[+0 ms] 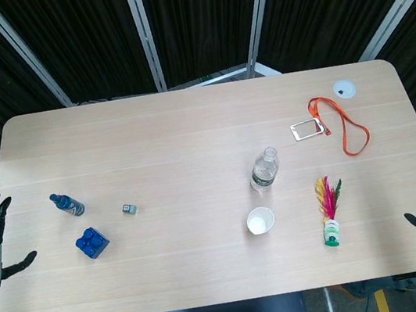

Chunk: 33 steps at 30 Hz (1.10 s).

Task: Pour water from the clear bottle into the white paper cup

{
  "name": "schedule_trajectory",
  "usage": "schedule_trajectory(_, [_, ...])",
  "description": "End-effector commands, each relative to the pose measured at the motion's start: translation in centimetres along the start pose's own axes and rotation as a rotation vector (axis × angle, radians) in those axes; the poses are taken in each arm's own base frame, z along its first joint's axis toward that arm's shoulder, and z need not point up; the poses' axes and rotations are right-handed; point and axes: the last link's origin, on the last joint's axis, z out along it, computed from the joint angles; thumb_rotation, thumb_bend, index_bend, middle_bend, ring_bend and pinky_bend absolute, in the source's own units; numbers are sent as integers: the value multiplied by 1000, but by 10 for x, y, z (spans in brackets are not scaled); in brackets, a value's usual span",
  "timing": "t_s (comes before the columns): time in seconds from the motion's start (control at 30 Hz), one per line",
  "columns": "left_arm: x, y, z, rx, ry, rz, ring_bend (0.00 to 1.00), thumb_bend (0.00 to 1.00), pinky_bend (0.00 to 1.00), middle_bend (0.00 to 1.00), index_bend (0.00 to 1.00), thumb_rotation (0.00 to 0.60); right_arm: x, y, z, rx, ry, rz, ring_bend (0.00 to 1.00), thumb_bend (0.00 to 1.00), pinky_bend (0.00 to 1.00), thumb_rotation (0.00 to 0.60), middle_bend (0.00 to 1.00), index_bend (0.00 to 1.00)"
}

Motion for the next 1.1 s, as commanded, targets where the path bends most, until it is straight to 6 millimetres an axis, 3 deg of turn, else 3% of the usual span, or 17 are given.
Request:
schedule_trajectory(0.03, [1,0,0,0,5,1,0,0,0,0,0,600,-1,-1,1,1,-6,2,0,0,0,600,0,0])
schedule_trajectory(0.27, [2,2,-1,-21,11,20,0,0,0,0,0,600,-11,-6,9,27,-112,137,0,0,0,600,0,0])
schedule_trajectory(0.47, [3,2,2,-40,10,3,0,0,0,0,0,600,-31,-19,45,92,-256,352,0,0,0,600,0,0])
schedule_trajectory(0.53, [2,3,4,-48,4,-5,0,0,0,0,0,600,-42,-26,66,111,-313,445,0,0,0,600,0,0])
schedule_trajectory(0.63, [0,2,6,-44,-15,-3,0,0,0,0,0,600,-63,-47,102,133,-444,602,0,0,0,600,0,0])
schedule_trajectory(0.87, [-1,-3,11,-18,-7,1,0,0,0,0,0,600,-89,-76,139,179,-546,710,0,0,0,600,0,0])
schedule_trajectory(1.1, [-6,-10,17,32,-25,14,0,0,0,0,0,600,-119,-122,170,232,-582,801,0,0,0,600,0,0])
